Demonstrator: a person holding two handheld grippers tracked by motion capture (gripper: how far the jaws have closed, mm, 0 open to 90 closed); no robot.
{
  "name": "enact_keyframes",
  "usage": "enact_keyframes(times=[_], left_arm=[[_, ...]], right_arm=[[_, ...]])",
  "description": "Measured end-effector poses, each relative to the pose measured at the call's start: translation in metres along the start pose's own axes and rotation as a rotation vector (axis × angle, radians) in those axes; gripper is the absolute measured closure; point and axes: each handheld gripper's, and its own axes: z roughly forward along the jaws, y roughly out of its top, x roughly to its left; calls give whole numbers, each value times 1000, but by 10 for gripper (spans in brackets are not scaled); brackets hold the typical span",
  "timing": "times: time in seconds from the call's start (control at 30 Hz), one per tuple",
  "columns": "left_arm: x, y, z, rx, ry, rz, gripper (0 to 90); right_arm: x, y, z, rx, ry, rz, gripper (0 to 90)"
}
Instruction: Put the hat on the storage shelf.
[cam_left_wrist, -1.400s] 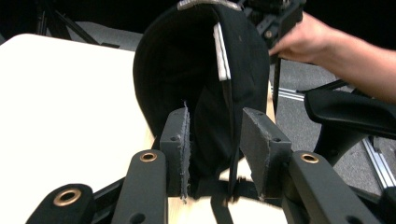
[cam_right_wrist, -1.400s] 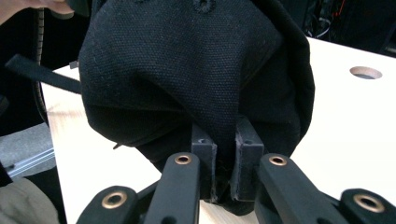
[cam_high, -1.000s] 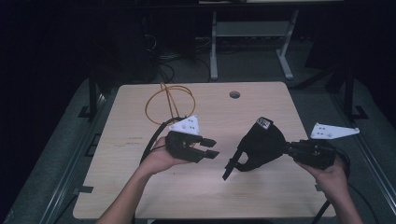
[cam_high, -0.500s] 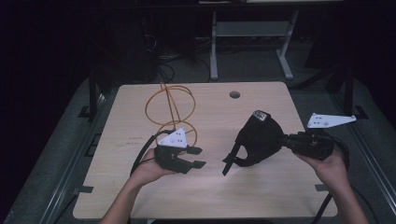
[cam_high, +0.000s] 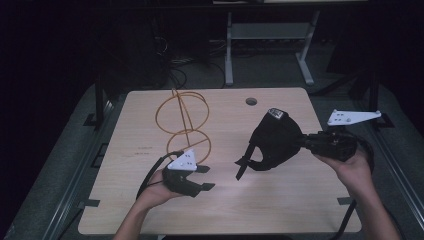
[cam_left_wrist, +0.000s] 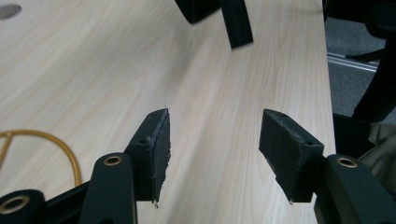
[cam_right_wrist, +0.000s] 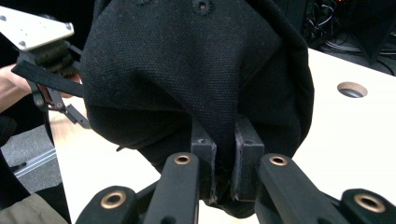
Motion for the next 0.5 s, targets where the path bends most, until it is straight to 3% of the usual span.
enact_keyframes(times=[0.5], left_arm=[[4, -14, 1, 30, 20, -16, 407]], right_arm=[[6, 38, 8, -26, 25, -48, 813]])
